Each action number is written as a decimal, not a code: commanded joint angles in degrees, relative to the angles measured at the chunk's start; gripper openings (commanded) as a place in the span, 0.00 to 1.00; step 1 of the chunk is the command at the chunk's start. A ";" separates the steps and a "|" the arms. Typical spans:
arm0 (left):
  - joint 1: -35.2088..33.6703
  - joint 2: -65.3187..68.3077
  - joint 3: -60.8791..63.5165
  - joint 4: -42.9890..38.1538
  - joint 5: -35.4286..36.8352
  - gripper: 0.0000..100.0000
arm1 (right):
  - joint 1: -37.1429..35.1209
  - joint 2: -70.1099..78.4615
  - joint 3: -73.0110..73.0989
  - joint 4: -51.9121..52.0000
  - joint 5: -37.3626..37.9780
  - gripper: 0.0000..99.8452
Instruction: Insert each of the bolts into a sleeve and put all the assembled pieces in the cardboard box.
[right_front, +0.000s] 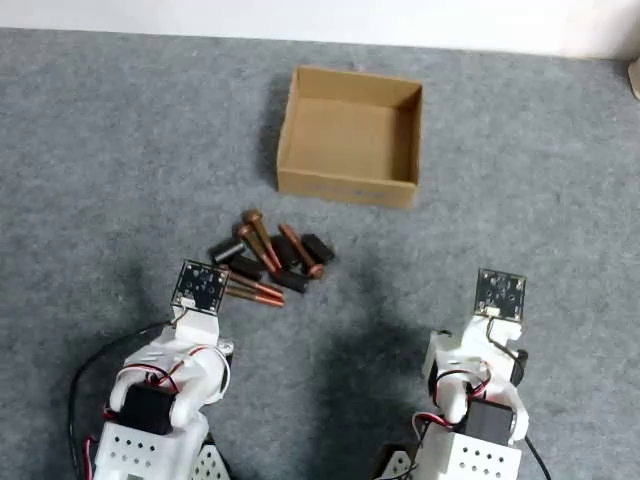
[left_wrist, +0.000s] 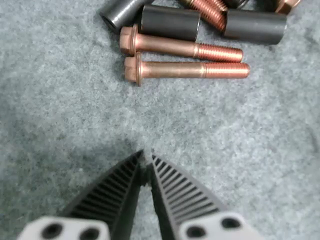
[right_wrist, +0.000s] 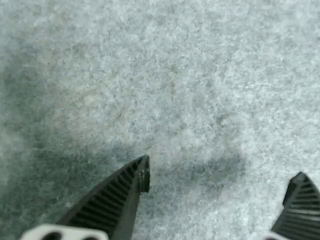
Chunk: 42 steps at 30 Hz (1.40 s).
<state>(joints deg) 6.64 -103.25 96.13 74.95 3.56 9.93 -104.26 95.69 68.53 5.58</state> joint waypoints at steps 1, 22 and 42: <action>-0.22 -0.66 1.10 0.35 -0.18 0.01 | 0.75 -0.40 6.20 0.40 -0.35 0.39; -20.18 -0.75 -1.98 -11.16 -10.02 0.01 | 18.95 -0.92 6.11 -2.07 4.75 0.39; -20.26 30.11 -33.19 -13.71 -5.98 0.01 | -3.74 23.25 -25.01 2.33 10.81 0.39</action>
<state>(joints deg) -15.69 -88.13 71.43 64.48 -5.85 17.05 -96.09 79.08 71.16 18.15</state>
